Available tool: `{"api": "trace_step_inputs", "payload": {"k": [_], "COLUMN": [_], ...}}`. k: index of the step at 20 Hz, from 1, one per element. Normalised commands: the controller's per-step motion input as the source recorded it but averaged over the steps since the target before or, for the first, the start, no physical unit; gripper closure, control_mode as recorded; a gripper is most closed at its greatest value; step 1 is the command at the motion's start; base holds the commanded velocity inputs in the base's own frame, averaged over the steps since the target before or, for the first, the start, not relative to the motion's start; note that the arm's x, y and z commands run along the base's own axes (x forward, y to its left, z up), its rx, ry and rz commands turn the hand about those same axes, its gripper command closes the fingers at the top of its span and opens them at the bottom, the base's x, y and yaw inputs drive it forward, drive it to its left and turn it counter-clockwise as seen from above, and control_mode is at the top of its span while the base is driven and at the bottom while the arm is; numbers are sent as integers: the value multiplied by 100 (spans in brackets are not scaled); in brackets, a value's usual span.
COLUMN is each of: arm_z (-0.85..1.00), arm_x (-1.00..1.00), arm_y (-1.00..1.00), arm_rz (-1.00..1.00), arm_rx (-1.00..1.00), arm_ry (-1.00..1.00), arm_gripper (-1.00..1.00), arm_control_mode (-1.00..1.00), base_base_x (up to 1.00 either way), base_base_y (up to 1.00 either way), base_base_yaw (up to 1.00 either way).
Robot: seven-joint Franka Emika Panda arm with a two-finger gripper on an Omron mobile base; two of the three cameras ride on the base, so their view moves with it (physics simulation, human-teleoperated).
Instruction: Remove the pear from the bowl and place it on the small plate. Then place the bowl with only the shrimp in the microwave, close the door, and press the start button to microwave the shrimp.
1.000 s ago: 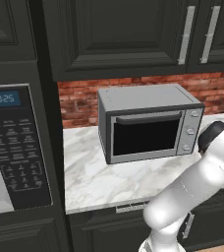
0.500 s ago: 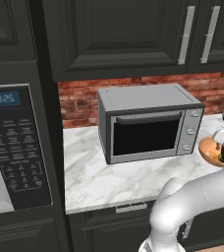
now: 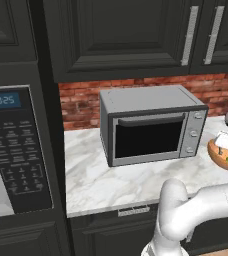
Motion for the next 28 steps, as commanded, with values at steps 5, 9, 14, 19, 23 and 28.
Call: {"api": "trace_step_inputs", "payload": {"k": [5, 9, 14, 19, 23, 28], "arm_z": [-33, -10, -16, -3, 18, 72], "arm_x": [-19, -51, -57, -32, 0, 0], "arm_y": [0, 0, 31, 28, 3, 0], "arm_rz": [0, 0, 0, 0, -2, 0], "arm_rx": [-1, 0, -6, -3, 0, 0], "arm_ry": [2, 0, 0, -1, -2, -16], "arm_gripper": [-100, -100, 100, 100, 100, 100], "arm_control_mode": [-100, -100, -100, -100, -100, -100], "base_base_x": [0, 0, 0, 0, 0, 0], "base_base_y": [0, 0, 0, 0, 0, 0], "base_base_yaw": [0, 0, 0, 0, 0, 0]}}
